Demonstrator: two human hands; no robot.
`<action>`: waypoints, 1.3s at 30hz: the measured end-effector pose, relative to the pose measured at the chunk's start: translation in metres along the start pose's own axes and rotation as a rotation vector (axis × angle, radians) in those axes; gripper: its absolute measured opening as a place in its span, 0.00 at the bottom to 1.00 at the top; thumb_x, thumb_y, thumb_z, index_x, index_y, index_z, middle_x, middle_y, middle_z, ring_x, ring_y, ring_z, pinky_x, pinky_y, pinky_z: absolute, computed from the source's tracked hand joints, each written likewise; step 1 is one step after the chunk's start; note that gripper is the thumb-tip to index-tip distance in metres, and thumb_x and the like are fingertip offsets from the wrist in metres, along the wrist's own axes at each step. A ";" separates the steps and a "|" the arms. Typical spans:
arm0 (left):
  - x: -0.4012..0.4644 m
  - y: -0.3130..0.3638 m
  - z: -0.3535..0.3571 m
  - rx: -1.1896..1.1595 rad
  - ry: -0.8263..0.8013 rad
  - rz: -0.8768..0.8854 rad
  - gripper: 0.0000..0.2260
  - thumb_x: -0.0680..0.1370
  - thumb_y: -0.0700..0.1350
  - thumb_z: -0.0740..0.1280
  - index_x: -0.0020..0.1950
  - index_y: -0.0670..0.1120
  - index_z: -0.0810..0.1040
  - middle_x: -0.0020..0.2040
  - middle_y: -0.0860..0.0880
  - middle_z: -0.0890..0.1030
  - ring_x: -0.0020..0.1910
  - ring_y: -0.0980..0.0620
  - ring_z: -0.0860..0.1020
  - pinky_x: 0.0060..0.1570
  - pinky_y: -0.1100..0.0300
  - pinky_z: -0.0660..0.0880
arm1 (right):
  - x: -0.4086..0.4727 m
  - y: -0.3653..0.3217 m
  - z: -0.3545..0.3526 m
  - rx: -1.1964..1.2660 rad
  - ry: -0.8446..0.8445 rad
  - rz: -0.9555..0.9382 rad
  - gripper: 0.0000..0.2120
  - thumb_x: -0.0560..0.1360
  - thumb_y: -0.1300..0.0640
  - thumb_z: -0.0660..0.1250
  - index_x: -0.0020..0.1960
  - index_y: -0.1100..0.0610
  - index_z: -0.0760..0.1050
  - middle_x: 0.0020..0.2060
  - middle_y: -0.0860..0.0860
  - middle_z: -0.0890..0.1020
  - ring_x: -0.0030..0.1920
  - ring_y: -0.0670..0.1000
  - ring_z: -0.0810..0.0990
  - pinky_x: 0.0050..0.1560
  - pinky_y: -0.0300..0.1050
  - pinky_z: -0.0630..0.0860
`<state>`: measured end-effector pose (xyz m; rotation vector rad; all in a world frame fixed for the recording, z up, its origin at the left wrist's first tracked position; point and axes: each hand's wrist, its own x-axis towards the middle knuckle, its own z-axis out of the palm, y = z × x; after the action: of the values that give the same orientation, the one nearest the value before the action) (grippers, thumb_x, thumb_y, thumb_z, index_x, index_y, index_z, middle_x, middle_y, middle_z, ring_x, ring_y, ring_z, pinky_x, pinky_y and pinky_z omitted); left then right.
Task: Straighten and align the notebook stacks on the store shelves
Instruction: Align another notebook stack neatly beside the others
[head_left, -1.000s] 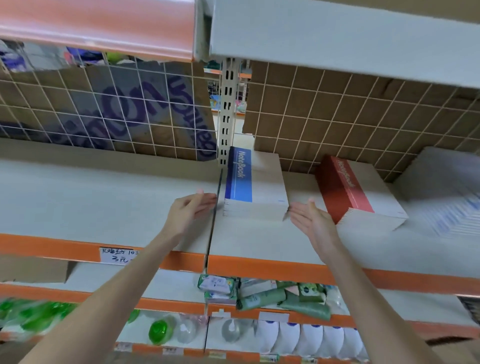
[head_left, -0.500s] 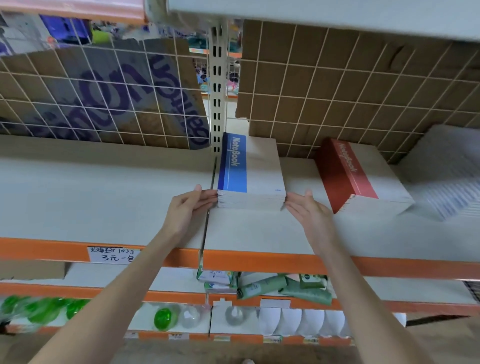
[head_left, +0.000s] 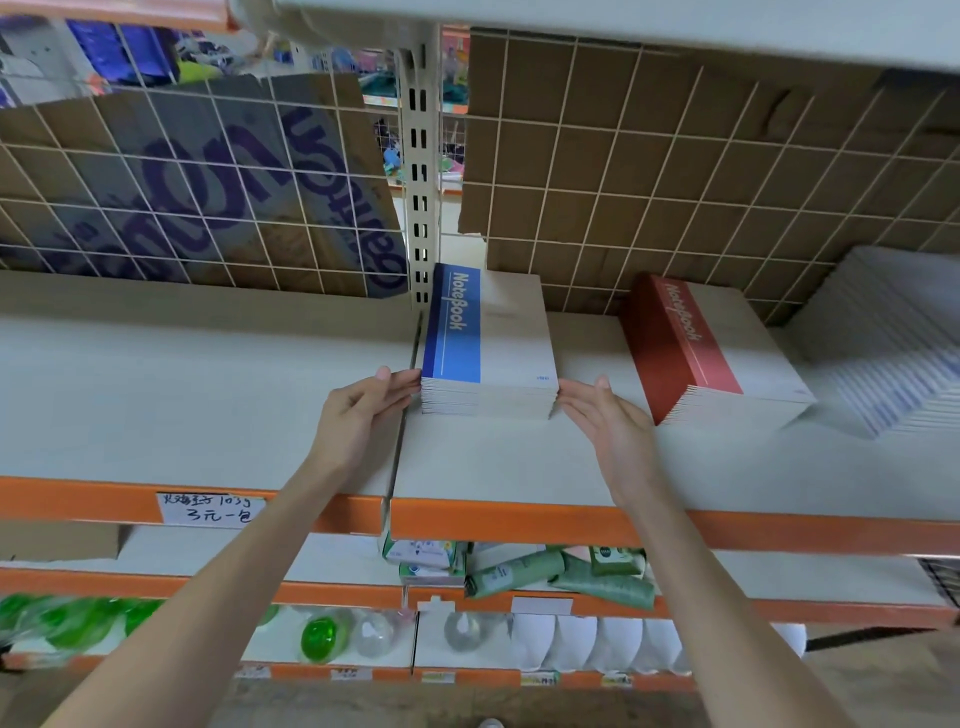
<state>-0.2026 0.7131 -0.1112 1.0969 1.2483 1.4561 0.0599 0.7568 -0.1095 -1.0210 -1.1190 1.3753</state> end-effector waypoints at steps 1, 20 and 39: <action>0.000 0.000 0.000 0.007 -0.007 0.002 0.14 0.82 0.46 0.55 0.55 0.47 0.80 0.52 0.54 0.83 0.55 0.54 0.80 0.53 0.68 0.75 | 0.000 0.000 -0.001 -0.001 -0.005 -0.001 0.17 0.81 0.50 0.56 0.51 0.59 0.81 0.50 0.53 0.85 0.56 0.51 0.81 0.60 0.39 0.75; 0.001 -0.002 0.001 0.013 0.049 -0.048 0.13 0.82 0.44 0.55 0.57 0.41 0.78 0.49 0.45 0.83 0.50 0.52 0.82 0.49 0.66 0.77 | 0.004 0.005 -0.003 0.007 0.025 0.033 0.18 0.82 0.50 0.56 0.49 0.61 0.80 0.45 0.55 0.85 0.52 0.54 0.83 0.58 0.43 0.77; 0.001 -0.001 -0.001 -0.059 0.039 -0.087 0.15 0.82 0.44 0.56 0.50 0.41 0.81 0.46 0.47 0.85 0.49 0.51 0.83 0.48 0.65 0.78 | 0.005 0.004 -0.007 0.038 0.012 0.107 0.19 0.81 0.49 0.57 0.49 0.63 0.80 0.44 0.56 0.85 0.51 0.53 0.83 0.55 0.41 0.79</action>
<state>-0.2032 0.7138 -0.1120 0.9672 1.2577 1.4453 0.0654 0.7621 -0.1144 -1.0736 -1.0382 1.4673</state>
